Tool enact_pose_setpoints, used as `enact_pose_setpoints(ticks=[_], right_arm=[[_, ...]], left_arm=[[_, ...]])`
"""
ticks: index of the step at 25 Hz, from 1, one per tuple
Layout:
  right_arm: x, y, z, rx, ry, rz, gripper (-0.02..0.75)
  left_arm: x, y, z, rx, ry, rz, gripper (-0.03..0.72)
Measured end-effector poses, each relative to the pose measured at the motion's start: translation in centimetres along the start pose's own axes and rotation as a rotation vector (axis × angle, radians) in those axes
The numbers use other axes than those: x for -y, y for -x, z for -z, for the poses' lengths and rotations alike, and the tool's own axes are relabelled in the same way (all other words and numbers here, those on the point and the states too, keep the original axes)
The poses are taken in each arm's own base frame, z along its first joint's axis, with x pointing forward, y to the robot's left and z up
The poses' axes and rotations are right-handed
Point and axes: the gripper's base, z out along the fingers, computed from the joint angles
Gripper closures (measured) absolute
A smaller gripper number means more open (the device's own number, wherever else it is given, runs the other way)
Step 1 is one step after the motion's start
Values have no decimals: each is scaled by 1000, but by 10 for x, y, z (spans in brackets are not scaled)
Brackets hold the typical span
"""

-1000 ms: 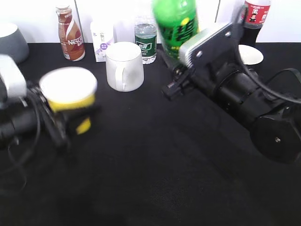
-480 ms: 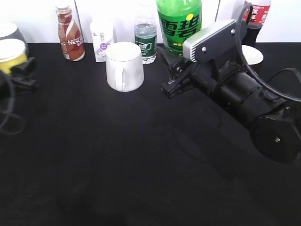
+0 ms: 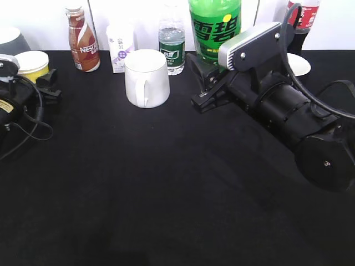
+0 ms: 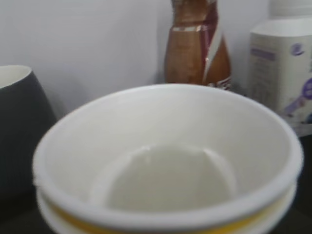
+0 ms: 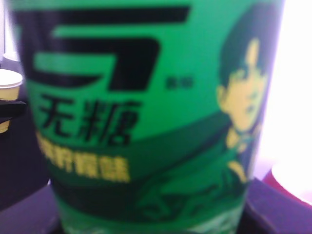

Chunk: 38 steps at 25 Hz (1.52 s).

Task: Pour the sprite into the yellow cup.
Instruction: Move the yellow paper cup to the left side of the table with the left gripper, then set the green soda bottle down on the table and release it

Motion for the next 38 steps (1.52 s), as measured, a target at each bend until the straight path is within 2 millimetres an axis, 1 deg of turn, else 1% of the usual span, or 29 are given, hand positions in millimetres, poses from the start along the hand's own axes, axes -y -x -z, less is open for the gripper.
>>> enact_pose_setpoints(ticks=[1,3,4,6,7,12,15,18,20,22,24,26,27,29,30,32,33,35,38], right_arm=[[0,0,0,0,-2,-1,312],[0,0,0,0,-2,-2,312],[0,0,0,0,-2,-2,313],[0,0,0,0,-2,-2,313],[0,0,0,0,-2,-3,313],[0,0,0,0,-2,-4,314],[0,0,0,0,-2,-4,314],[0,0,0,0,-2,-4,314],[2,-1,0,-6,-25,-31,314],[9,-3,1,-23,-105,-93,314],[18,-5,-1,-40,-206,-153,314],[22,-14,-17,-48,-285,-195,314],[21,-24,-28,-58,-298,-201,315],[18,-41,-53,-59,-320,-217,315],[16,-52,-63,-68,-330,-221,315],[14,-75,-79,-86,-340,-218,315],[15,-86,-85,-93,-348,-216,315],[19,-103,-92,-100,-367,-211,315],[21,-110,-96,-84,-356,-195,315]], left_arm=[[0,0,0,0,-1,0,193],[0,0,0,0,-4,-2,178],[1,0,0,0,-8,-3,153],[2,1,0,7,-25,-11,74],[3,0,2,5,-31,-12,60],[3,-21,29,-104,-13,3,52],[4,-23,45,-119,-11,10,52],[6,-19,77,-182,-14,12,52],[7,-4,105,-192,-21,8,60],[11,22,137,-126,-21,11,74],[16,51,161,-20,-17,24,84],[23,72,173,10,-48,33,97],[25,80,179,13,-66,36,100],[26,87,187,-5,-77,38,104],[26,88,188,-12,-77,39,104],[26,87,189,-19,-77,40,104],[27,87,189,-19,-82,40,104],[30,87,189,-20,-100,38,104],[31,87,189,-21,-104,38,104]])
